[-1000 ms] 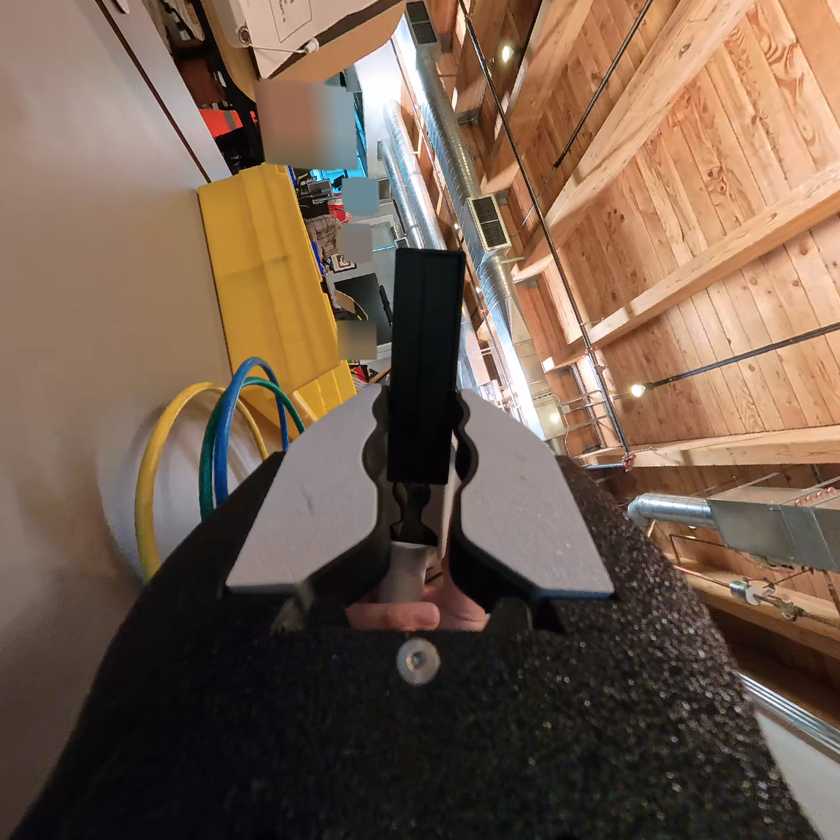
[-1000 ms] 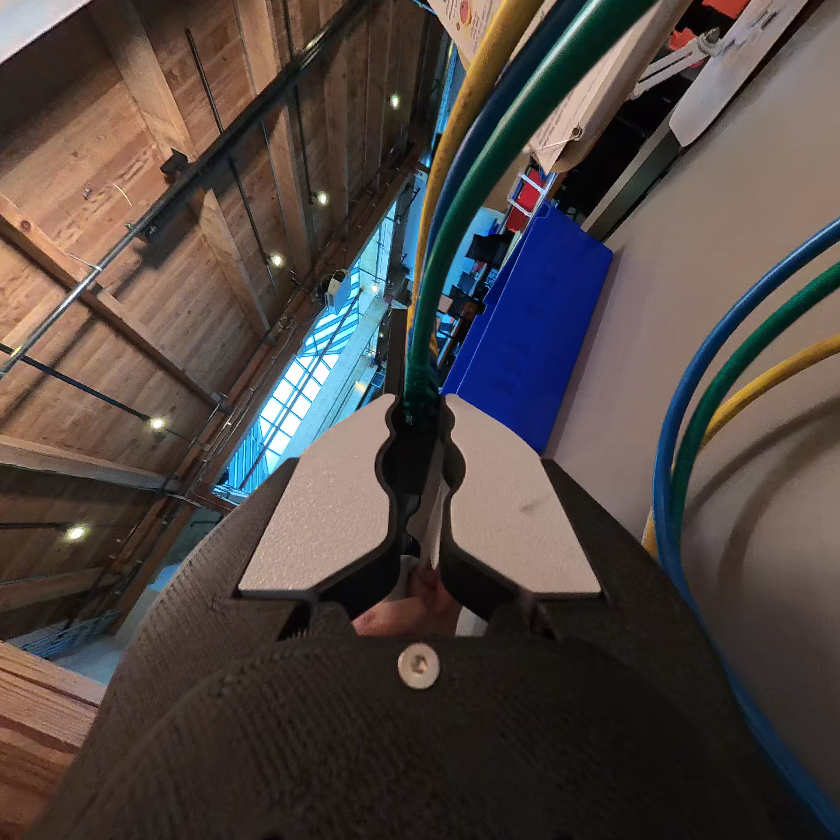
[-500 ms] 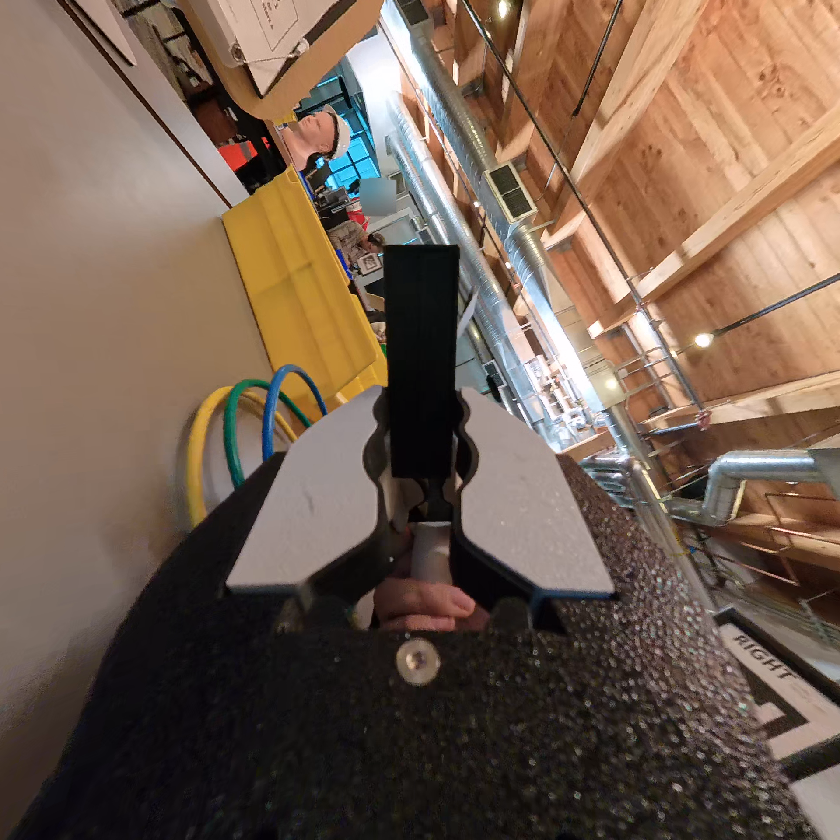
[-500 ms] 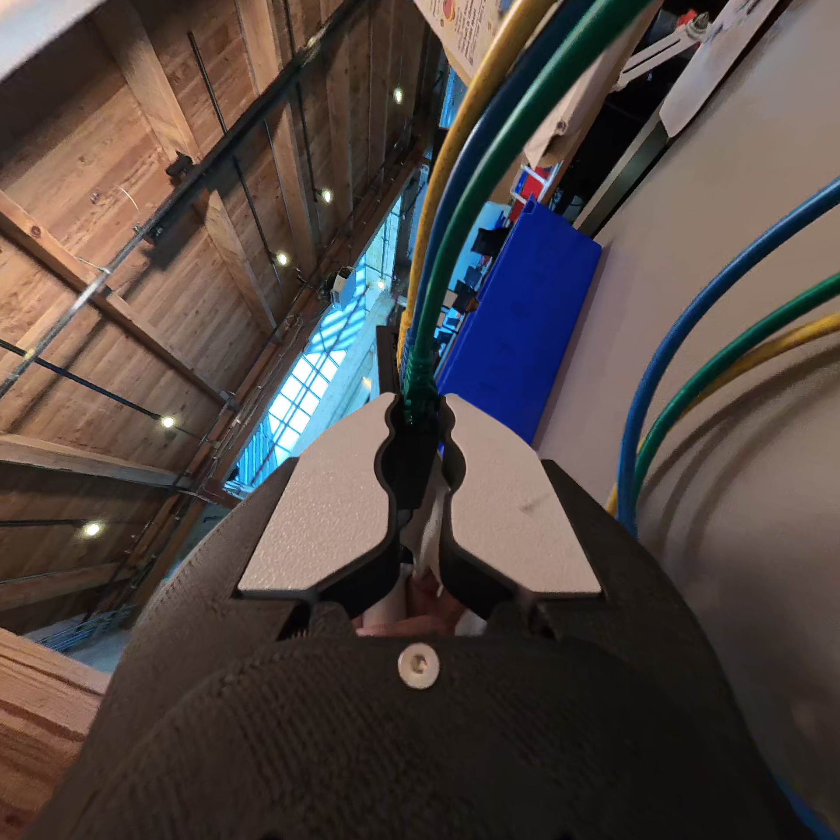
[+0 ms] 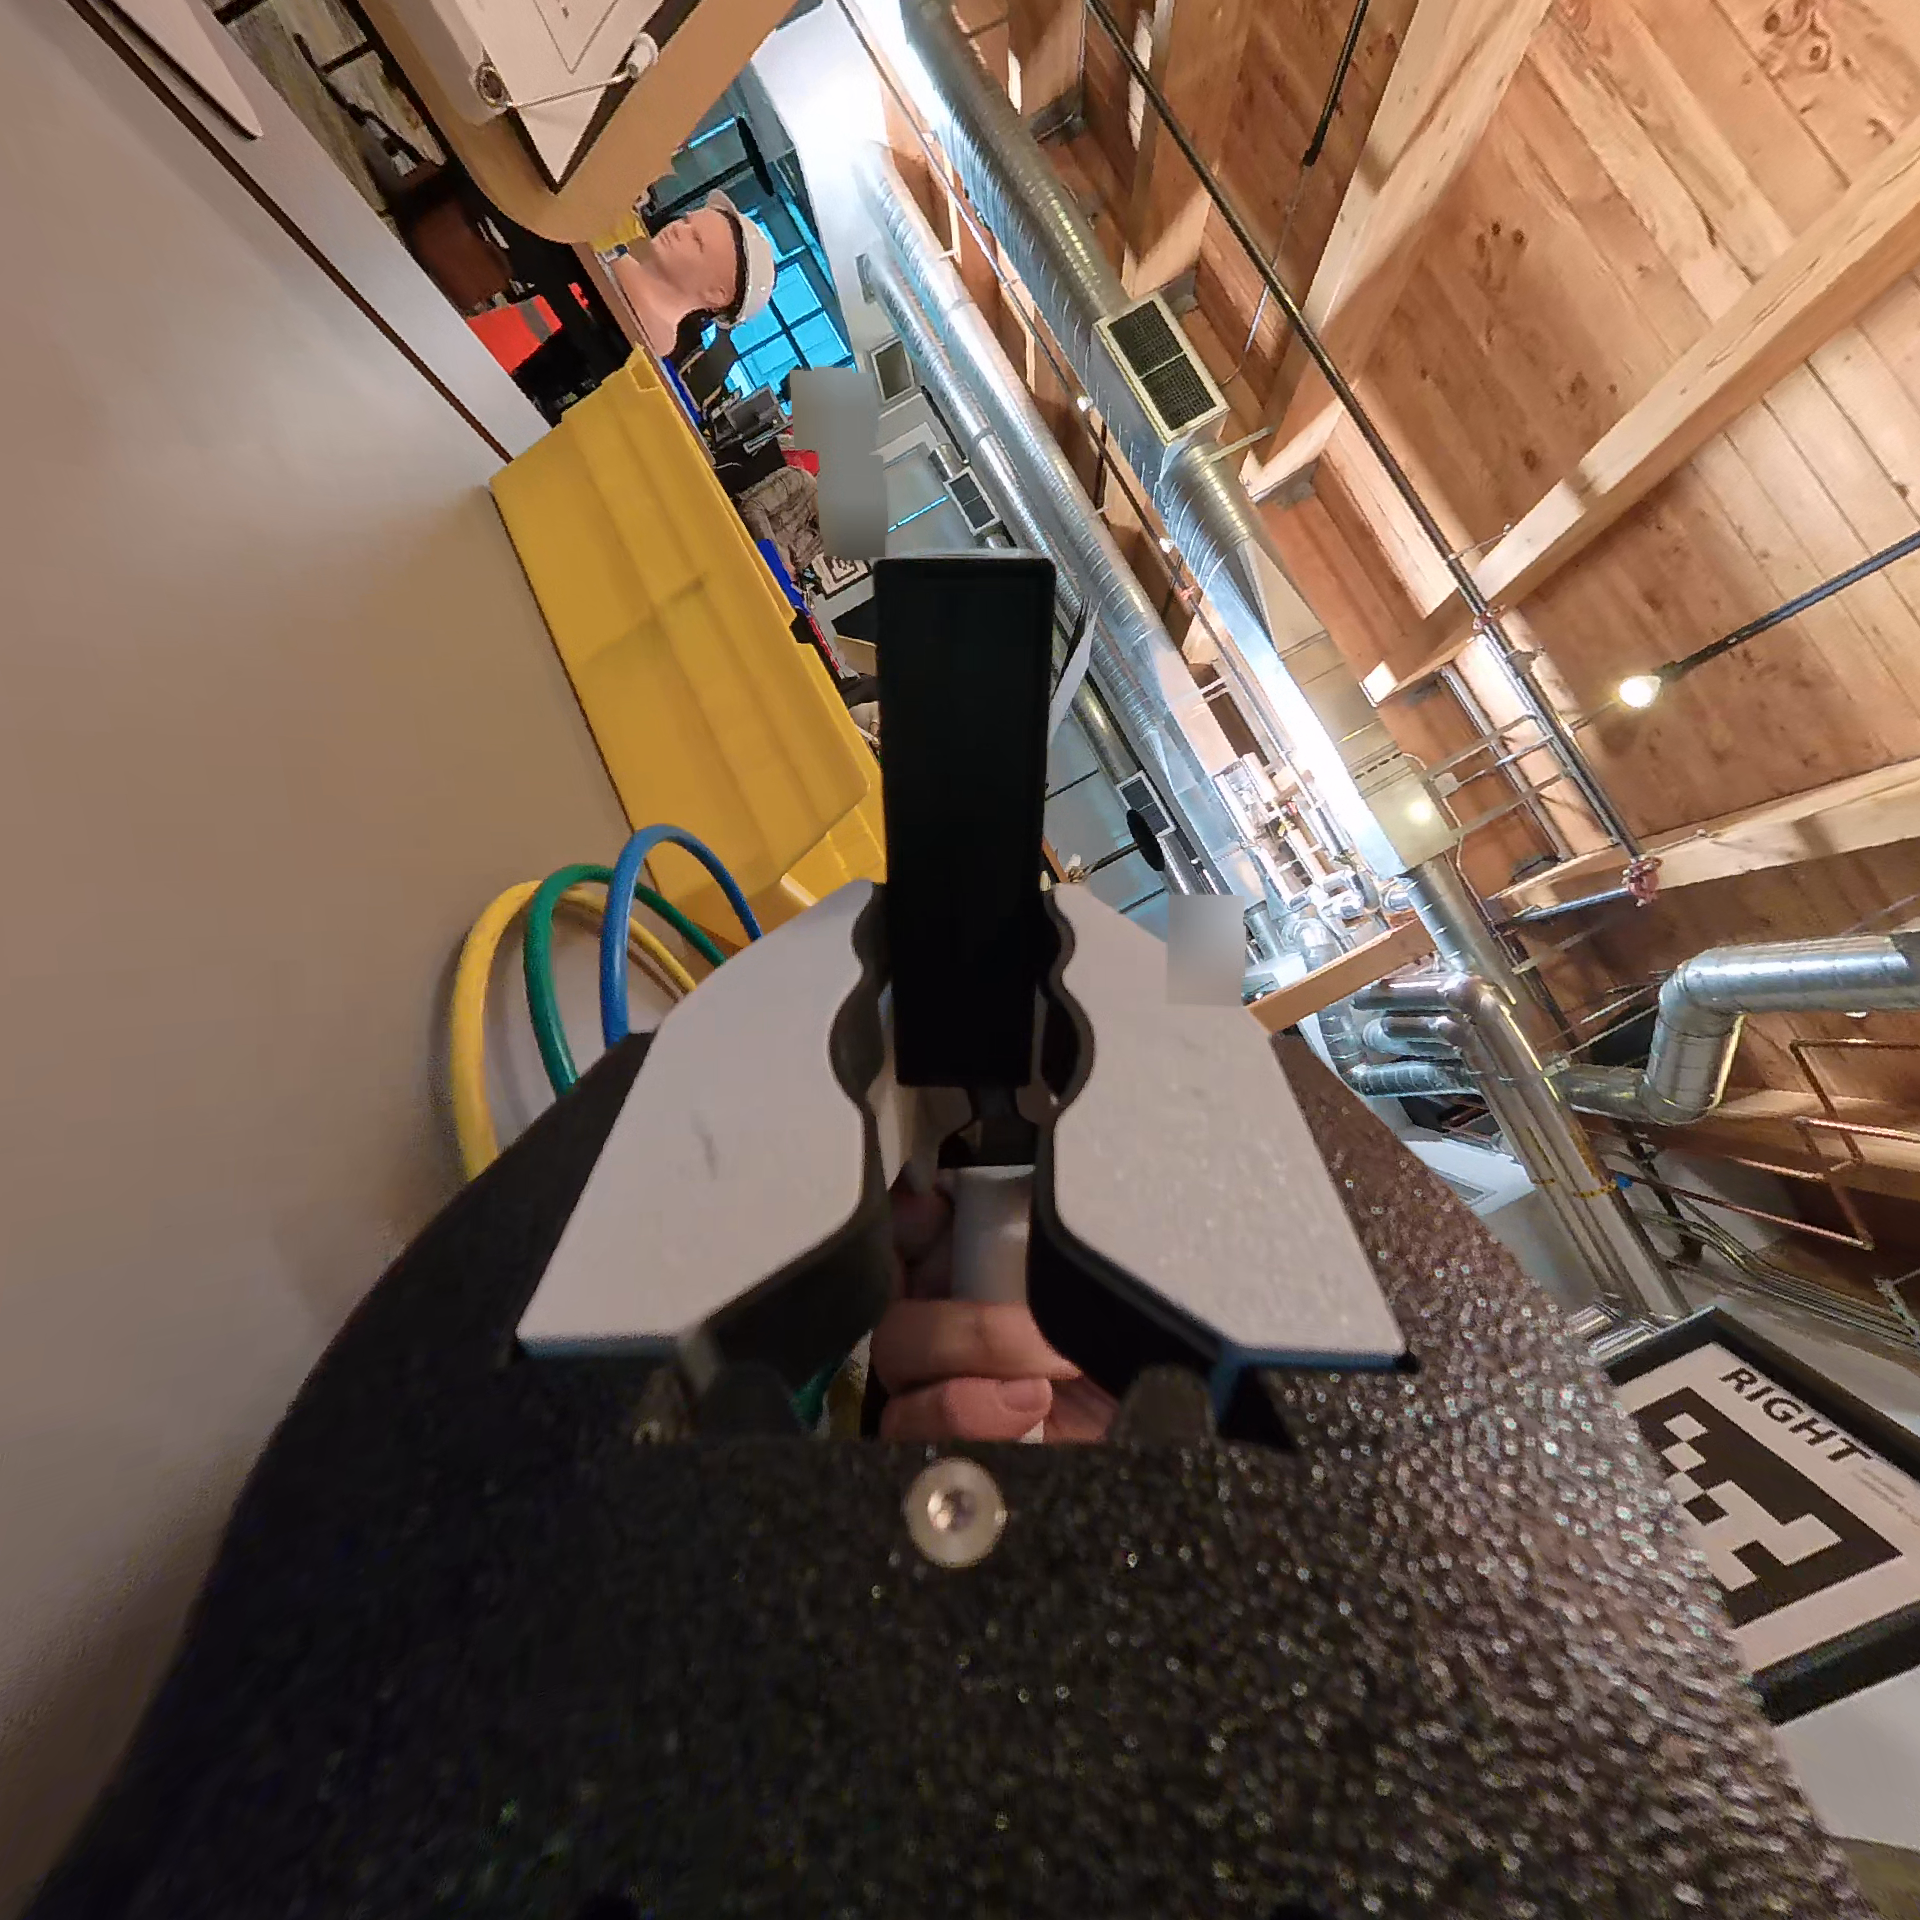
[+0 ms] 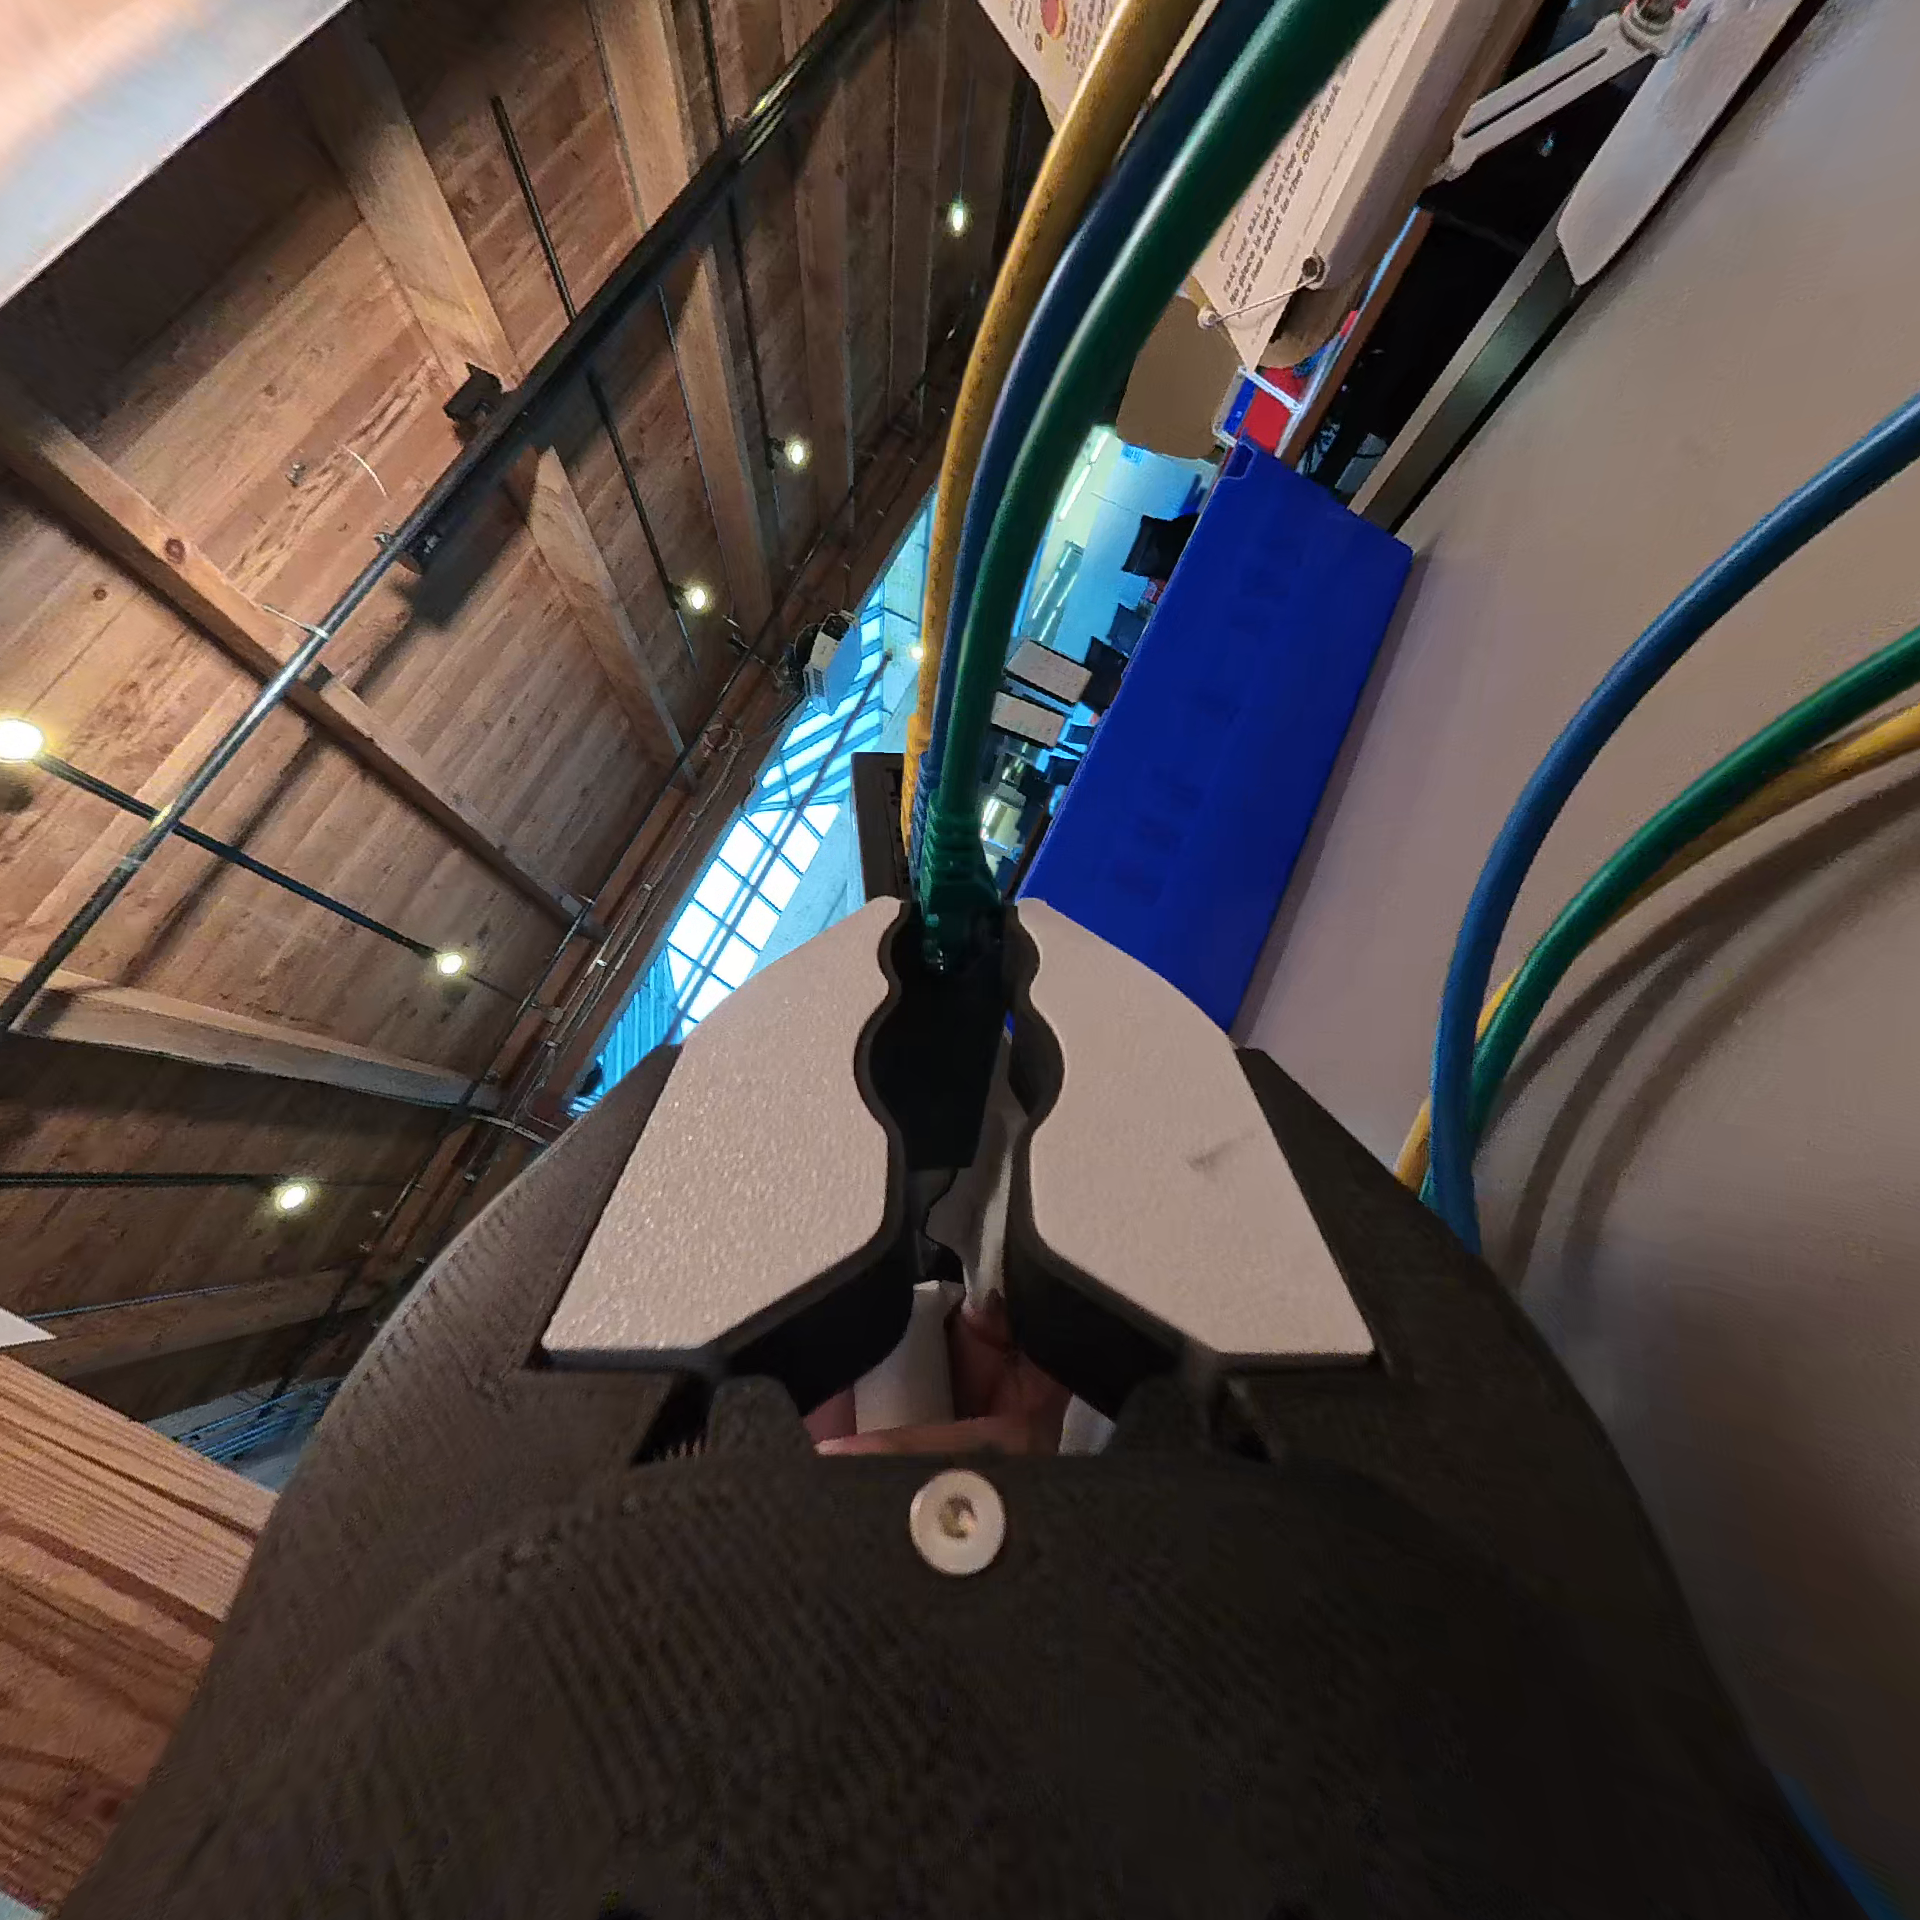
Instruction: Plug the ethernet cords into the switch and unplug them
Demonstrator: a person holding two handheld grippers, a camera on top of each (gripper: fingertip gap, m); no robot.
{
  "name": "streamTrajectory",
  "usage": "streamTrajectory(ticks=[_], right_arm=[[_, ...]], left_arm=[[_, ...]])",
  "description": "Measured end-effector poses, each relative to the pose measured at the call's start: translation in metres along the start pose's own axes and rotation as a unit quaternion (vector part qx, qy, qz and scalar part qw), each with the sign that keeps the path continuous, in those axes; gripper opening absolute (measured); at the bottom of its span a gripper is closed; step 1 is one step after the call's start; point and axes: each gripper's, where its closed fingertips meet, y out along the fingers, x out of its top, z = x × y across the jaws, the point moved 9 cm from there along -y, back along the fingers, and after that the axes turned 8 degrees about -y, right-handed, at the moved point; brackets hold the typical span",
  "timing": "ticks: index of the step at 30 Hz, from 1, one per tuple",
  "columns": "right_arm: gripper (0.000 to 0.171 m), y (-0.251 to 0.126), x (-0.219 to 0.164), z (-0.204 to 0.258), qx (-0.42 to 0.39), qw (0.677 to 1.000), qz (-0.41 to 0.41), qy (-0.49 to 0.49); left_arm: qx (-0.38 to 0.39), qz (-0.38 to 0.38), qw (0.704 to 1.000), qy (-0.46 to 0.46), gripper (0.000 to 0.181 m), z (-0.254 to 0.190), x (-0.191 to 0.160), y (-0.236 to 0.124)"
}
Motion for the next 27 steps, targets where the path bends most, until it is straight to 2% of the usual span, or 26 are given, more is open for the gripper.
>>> streamTrajectory(ticks=[11, 19, 27], right_arm=[[0.015, 0.002, -0.001, -0.003, -0.001, 1.0, 0.004, 0.001], [0.013, 0.007, 0.001, -0.008, -0.006, 0.999, 0.034, -0.026], [0.013, 0.01, 0.009, -0.003, -0.003, 0.99, 0.093, -0.109]], left_arm=[[0.005, 0.005, 1.0, -0.004, 0.026, 0.005, -0.001, -0.001], [0.0, -0.025, 0.999, -0.03, 0.025, 0.014, -0.002, -0.004], [-0.028, -0.036, 0.997, -0.063, 0.026, 0.019, 0.0, -0.006]])
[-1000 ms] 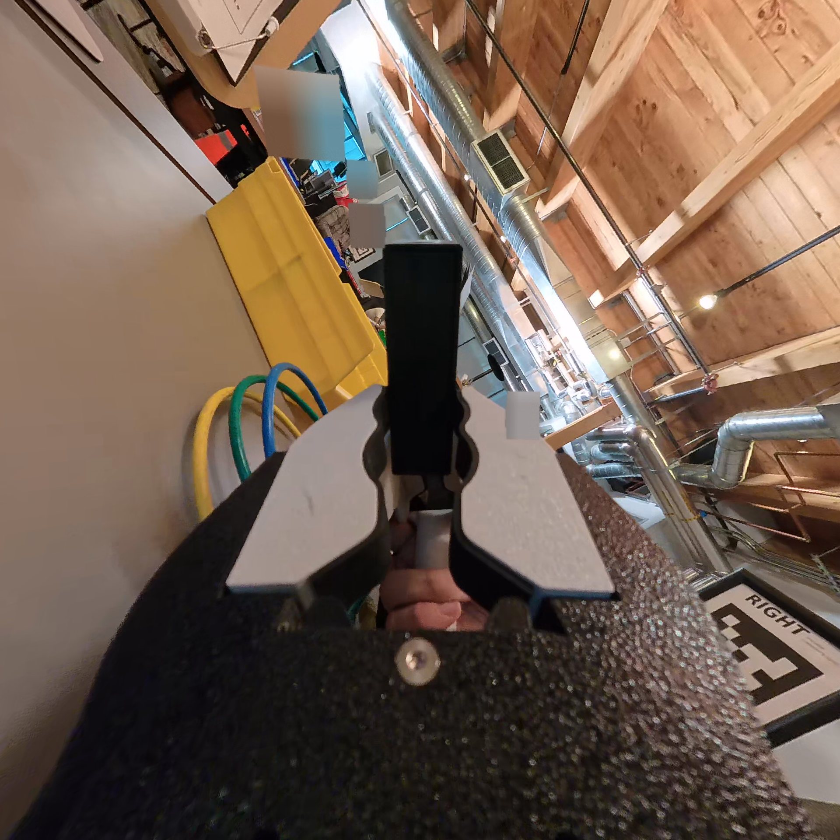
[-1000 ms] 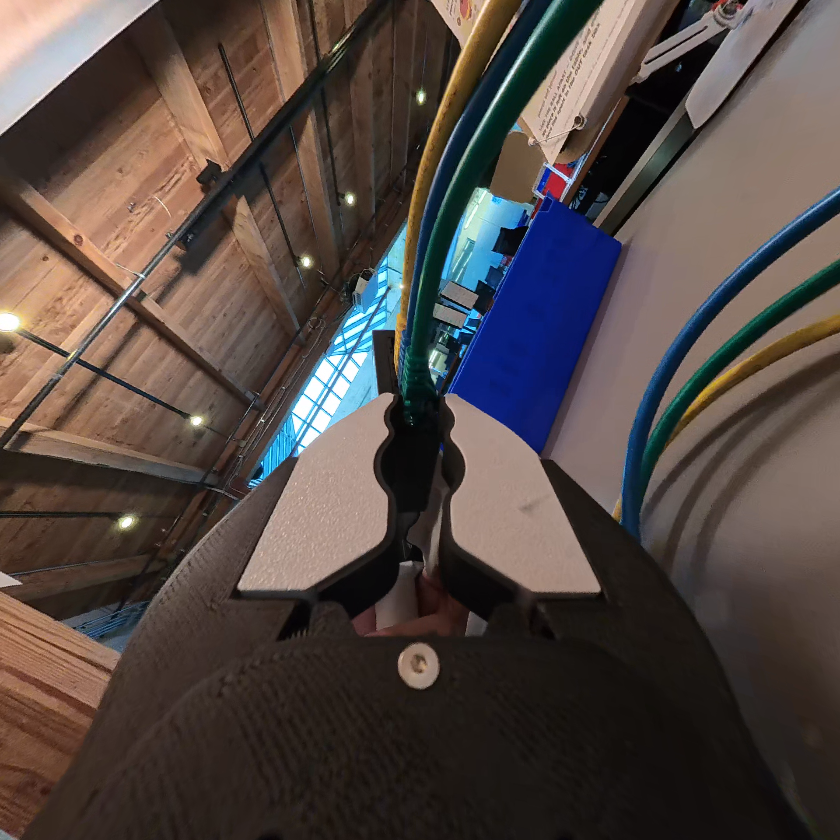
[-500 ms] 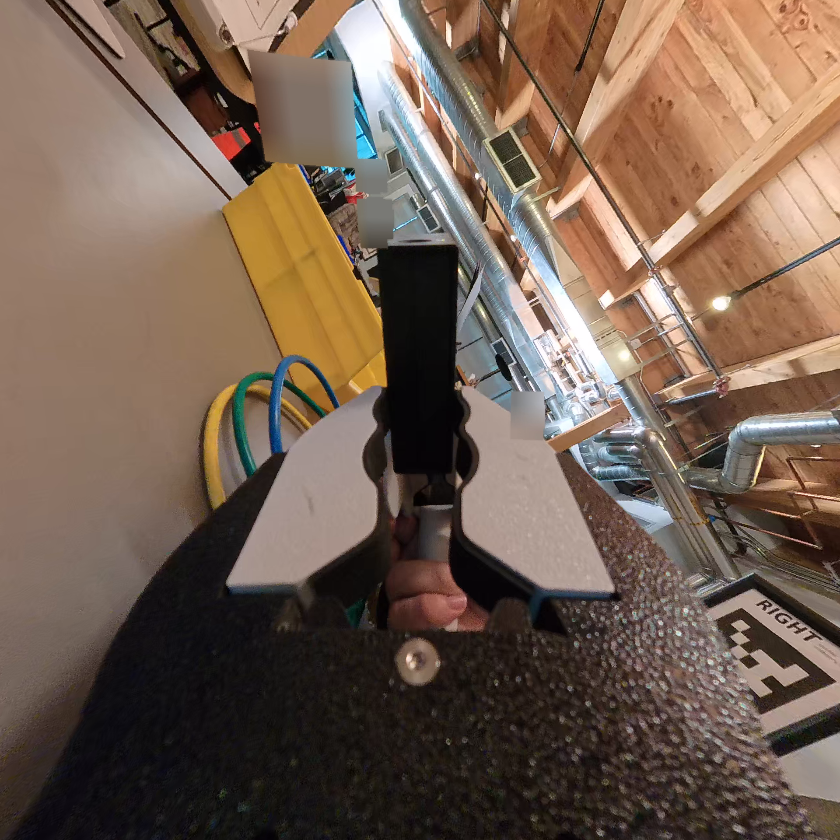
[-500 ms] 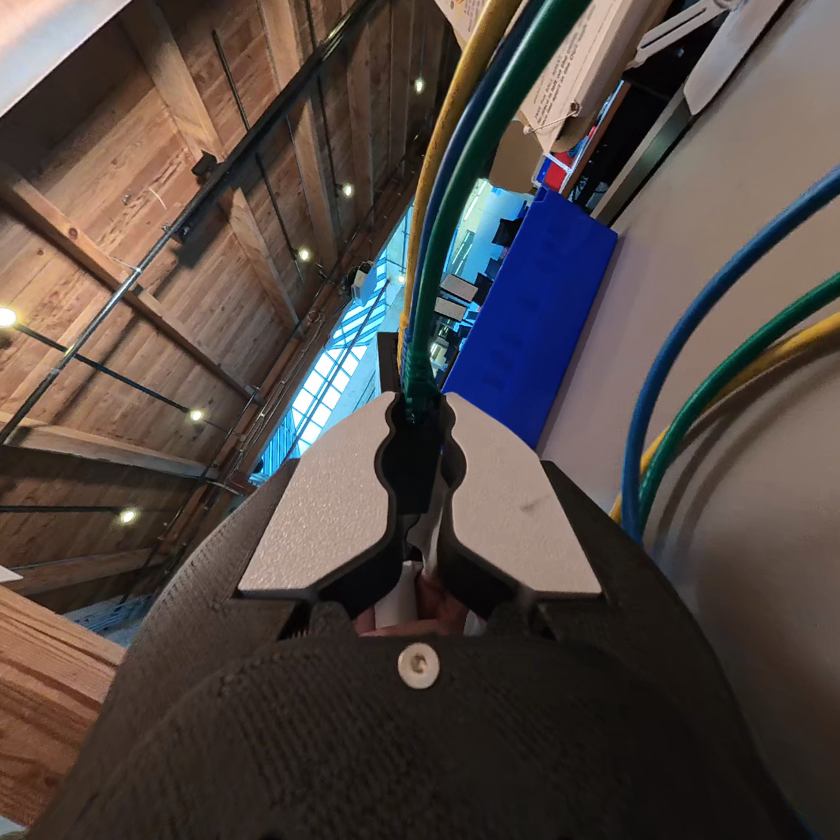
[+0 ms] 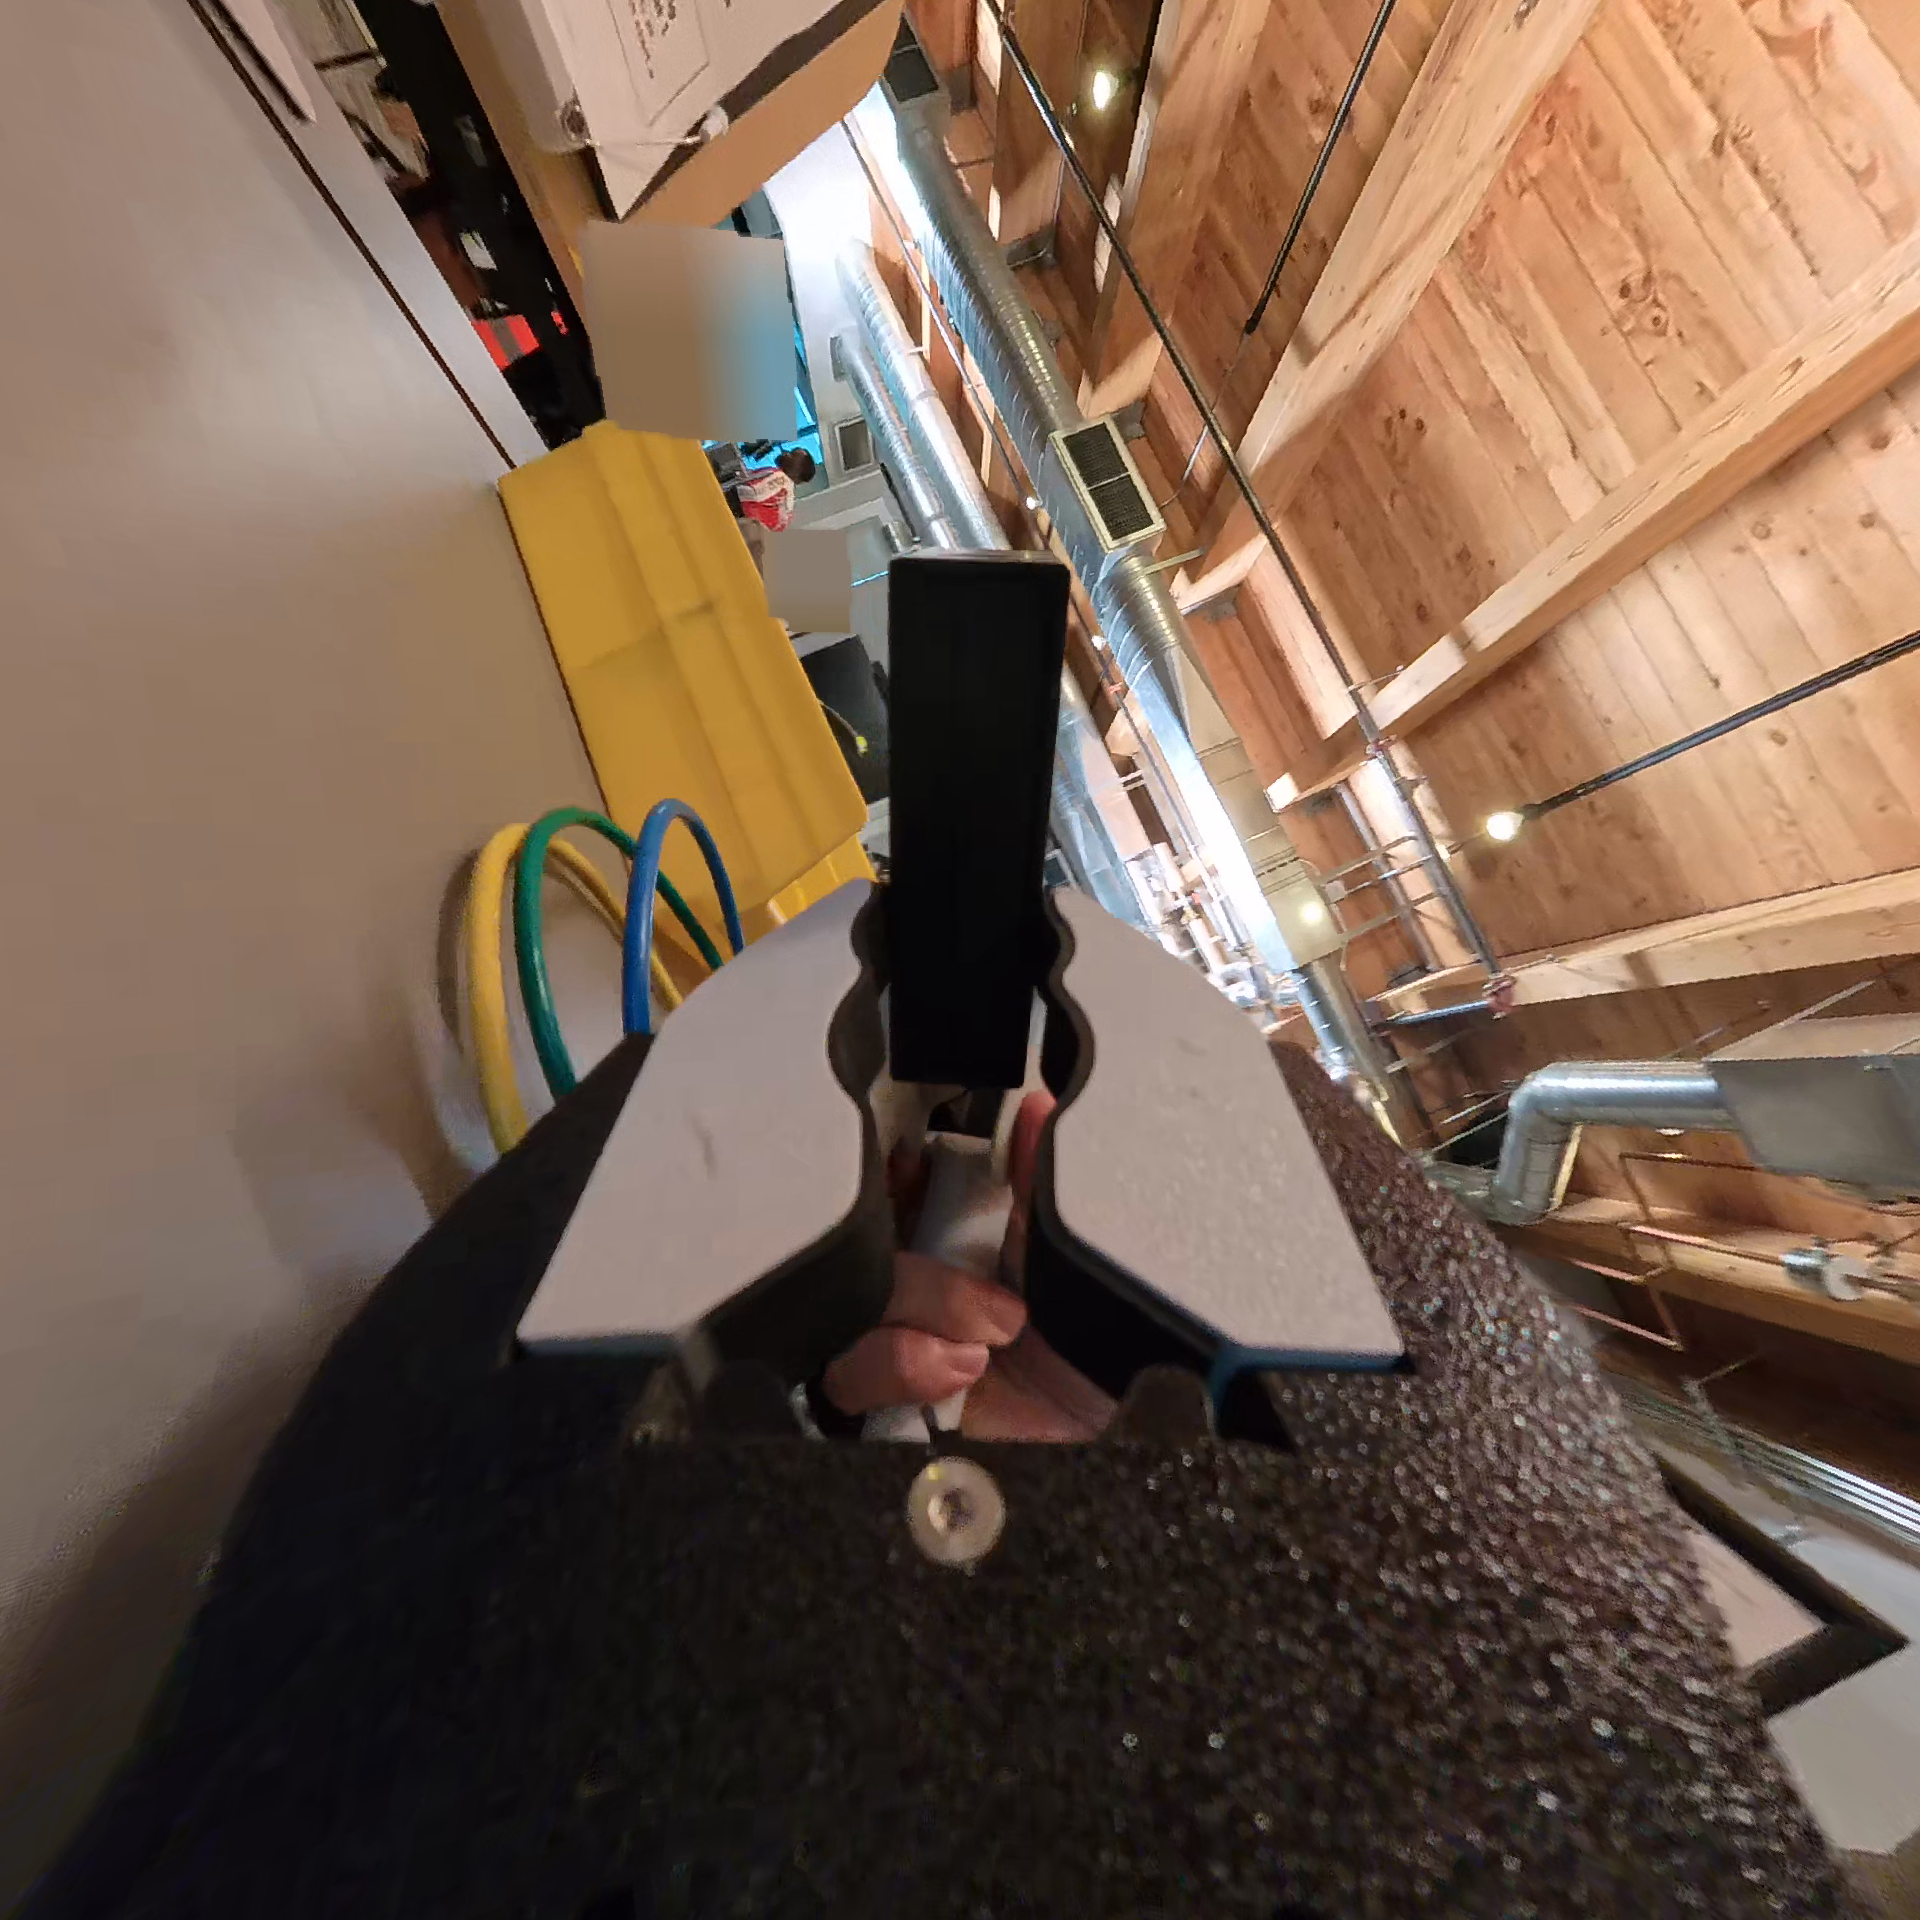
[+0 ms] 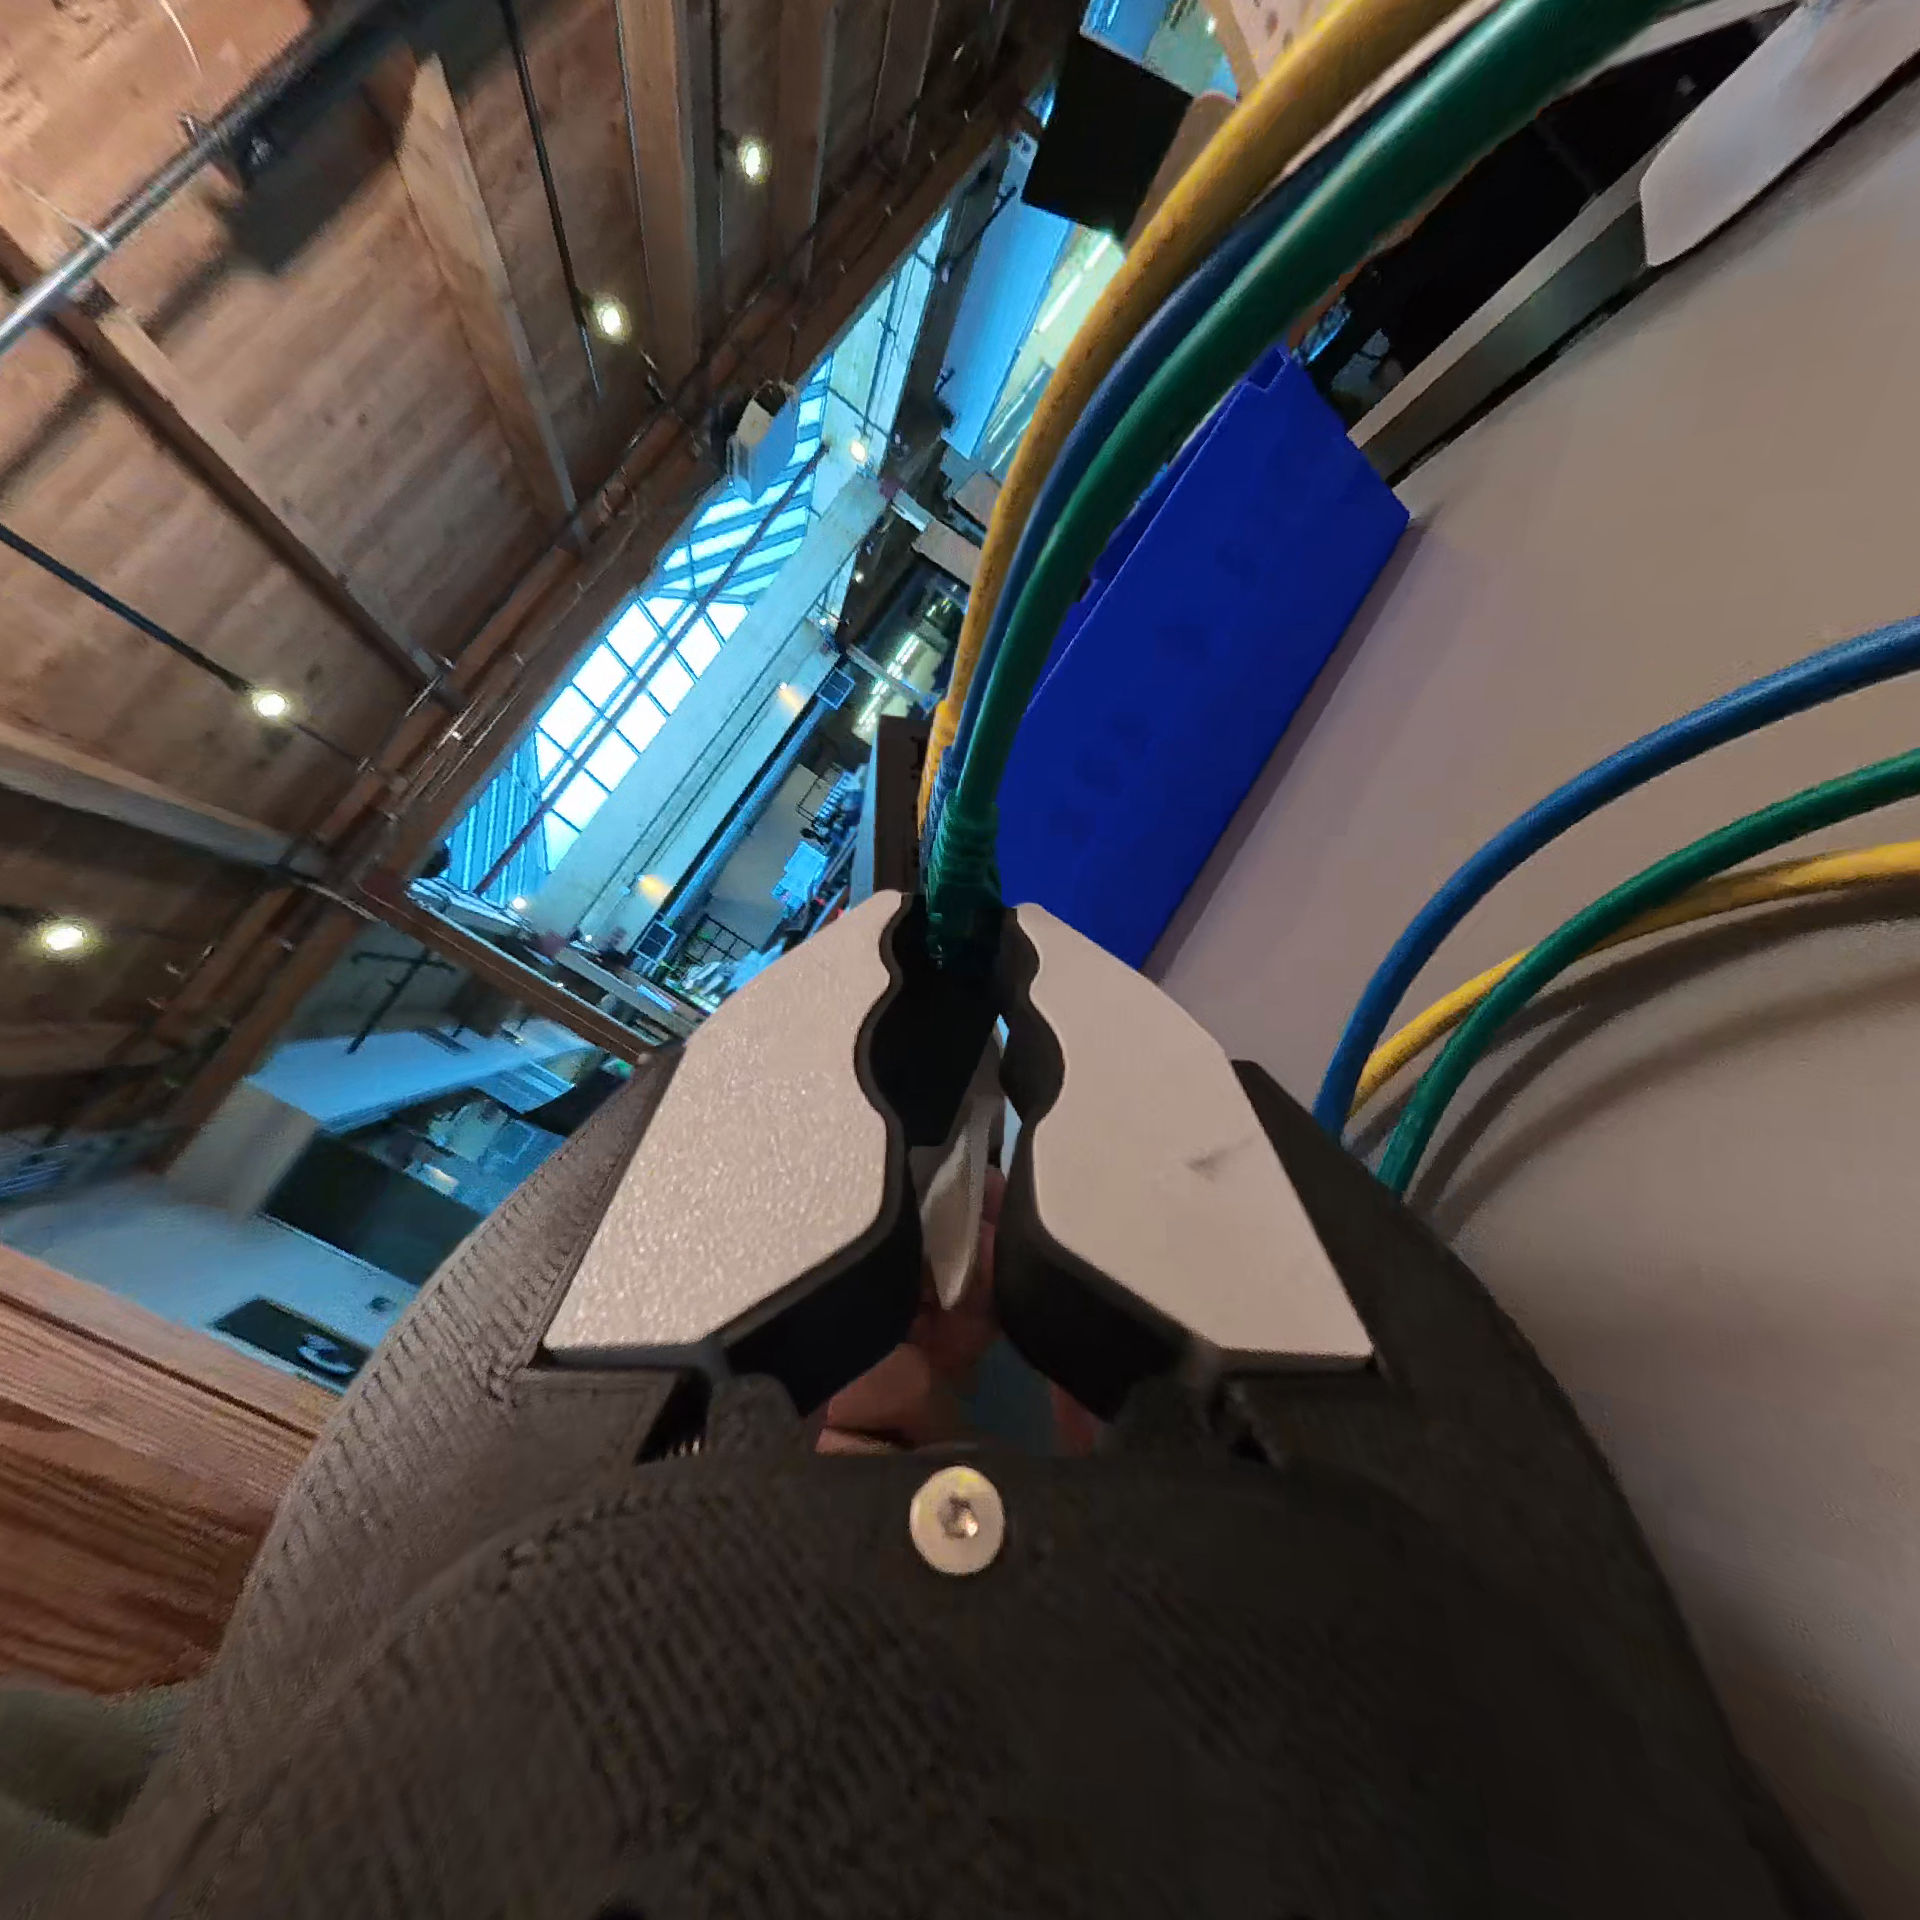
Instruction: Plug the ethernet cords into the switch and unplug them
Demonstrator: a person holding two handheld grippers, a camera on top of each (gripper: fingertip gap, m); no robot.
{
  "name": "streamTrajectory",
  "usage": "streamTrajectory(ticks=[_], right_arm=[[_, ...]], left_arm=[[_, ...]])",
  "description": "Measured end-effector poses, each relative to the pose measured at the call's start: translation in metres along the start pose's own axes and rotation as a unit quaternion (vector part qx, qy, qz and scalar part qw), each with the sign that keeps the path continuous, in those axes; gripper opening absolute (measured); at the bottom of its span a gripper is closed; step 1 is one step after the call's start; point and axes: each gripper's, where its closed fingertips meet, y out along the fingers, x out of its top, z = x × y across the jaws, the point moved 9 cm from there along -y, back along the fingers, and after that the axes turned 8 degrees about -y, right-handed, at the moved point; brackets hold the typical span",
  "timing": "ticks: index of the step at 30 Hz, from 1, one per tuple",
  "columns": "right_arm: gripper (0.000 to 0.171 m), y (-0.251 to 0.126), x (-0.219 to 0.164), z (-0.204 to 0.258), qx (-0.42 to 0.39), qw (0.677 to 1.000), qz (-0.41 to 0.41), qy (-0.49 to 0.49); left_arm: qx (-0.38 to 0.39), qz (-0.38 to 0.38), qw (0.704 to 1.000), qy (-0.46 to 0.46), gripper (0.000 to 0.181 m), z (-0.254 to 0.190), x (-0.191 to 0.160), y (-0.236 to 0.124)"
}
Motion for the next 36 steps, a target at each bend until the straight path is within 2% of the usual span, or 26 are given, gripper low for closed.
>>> streamTrajectory(ticks=[6, 10, 15, 18, 22, 25, 28, 30, 36], right_arm=[[0.014, 0.005, 0.001, 0.003, 0.035, 0.999, -0.016, 0.016], [0.013, 0.007, 0.002, 0.004, 0.03, 0.999, -0.001, -0.012], [0.014, 0.006, 0.007, 0.005, 0.003, 0.997, 0.024, -0.077], [0.014, 0.005, 0.008, 0.006, 0.003, 0.994, 0.039, -0.1], [0.014, 0.008, 0.007, 0.009, 0.034, 0.996, 0.001, -0.076], [0.013, 0.009, 0.01, 0.011, 0.019, 0.993, 0.011, -0.116], [0.013, 0.007, 0.013, 0.013, 0.036, 0.994, -0.014, -0.097], [0.013, 0.005, 0.013, 0.013, 0.042, 0.994, -0.03, -0.096], [0.014, 0.007, 0.015, 0.014, 0.042, 0.991, -0.007, -0.125]], left_arm=[[-0.027, -0.022, 0.999, 0.024, 0.026, -0.003, 0.0, -0.001], [-0.026, -0.019, 0.996, 0.079, 0.025, -0.004, 0.003, -0.002], [-0.037, -0.015, 0.999, -0.02, 0.025, 0.005, 0.0, -0.001], [-0.036, -0.01, 0.999, 0.011, 0.026, 0.005, 0.003, -0.002], [-0.049, -0.027, 0.996, 0.072, 0.025, -0.002, 0.003, -0.002], [-0.069, -0.031, 0.997, -0.001, 0.026, 0.005, -0.004, -0.002], [-0.092, -0.025, 0.995, -0.022, 0.026, 0.003, -0.012, 0.002], [-0.091, -0.018, 0.996, -0.005, 0.026, 0.001, -0.012, 0.003], [-0.081, -0.01, 0.996, 0.028, 0.026, -0.002, -0.006, 0.001]])
